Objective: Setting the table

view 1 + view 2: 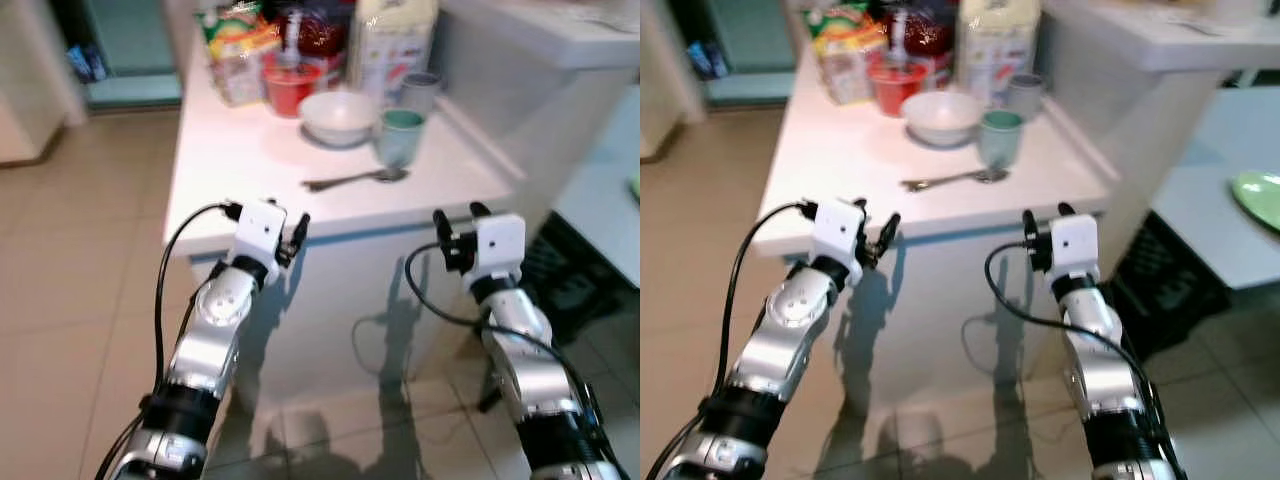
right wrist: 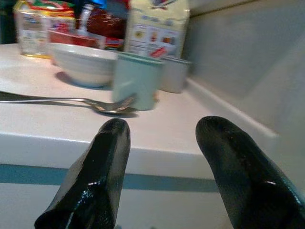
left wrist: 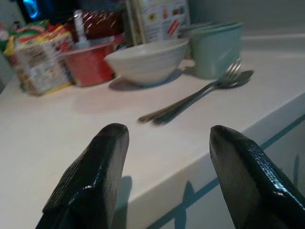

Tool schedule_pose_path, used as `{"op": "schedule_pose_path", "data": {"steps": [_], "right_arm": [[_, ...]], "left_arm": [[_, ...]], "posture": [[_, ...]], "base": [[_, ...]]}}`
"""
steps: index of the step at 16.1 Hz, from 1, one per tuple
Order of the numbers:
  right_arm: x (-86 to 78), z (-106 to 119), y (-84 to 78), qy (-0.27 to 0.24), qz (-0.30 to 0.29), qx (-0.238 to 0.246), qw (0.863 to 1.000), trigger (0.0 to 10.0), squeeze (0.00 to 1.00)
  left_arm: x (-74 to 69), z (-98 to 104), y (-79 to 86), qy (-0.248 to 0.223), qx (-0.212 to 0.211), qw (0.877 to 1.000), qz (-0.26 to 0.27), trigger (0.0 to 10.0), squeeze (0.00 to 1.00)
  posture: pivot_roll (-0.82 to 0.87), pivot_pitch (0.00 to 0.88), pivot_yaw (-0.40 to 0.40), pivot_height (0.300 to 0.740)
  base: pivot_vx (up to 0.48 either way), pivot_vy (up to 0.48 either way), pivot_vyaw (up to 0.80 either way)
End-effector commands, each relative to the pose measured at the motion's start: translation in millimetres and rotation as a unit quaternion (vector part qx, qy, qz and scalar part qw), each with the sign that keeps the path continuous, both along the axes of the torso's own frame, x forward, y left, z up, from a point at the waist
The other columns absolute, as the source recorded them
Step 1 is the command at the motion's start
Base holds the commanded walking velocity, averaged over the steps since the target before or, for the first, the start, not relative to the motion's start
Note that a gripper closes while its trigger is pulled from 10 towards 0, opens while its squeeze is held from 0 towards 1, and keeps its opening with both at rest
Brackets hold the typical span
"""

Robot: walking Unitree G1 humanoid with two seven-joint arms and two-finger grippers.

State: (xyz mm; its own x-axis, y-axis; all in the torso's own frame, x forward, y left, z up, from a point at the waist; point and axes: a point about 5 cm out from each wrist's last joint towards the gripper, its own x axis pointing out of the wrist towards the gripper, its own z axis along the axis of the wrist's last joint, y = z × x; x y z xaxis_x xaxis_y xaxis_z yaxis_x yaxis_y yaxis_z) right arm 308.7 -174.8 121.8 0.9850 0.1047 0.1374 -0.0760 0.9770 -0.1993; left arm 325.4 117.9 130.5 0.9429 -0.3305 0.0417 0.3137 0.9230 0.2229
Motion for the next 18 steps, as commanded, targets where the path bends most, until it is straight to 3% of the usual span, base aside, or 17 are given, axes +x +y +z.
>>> {"op": "schedule_pose_path", "data": {"steps": [1,8,15,18], "right_arm": [[0.6,-3.6,-2.7,0.014,-0.004,-0.001,1.0,10.0,0.0],[-0.3,-11.1,-3.3,0.031,-0.005,0.008,0.999,10.0,0.0],[-3.4,-17.1,-1.3,0.039,-0.006,0.012,0.999,10.0,0.0],[-6.6,-19.4,-4.2,0.039,-0.02,0.016,0.999,10.0,0.0]], "left_arm": [[1.3,1.8,-3.0,-0.005,0.006,1.0,-0.001,10.0,0.0],[0.0,-1.0,-4.5,0.003,-0.002,1.0,-0.009,10.0,0.0],[-1.7,-4.4,-1.6,0.007,0.01,1.0,-0.013,10.0,0.0],[0.5,-4.8,-7.5,0.011,0.013,0.999,-0.032,10.0,0.0]], "posture": [[0.02,0.0,0.0,0.74],[0.02,0.0,0.004,0.74],[0.01,0.0,0.038,0.74],[-0.03,0.0,0.069,0.74]], "base": [[0.435,0.0,0.0],[0.464,0.0,0.0],[0.0,0.0,0.0],[0.0,0.0,0.0]]}}
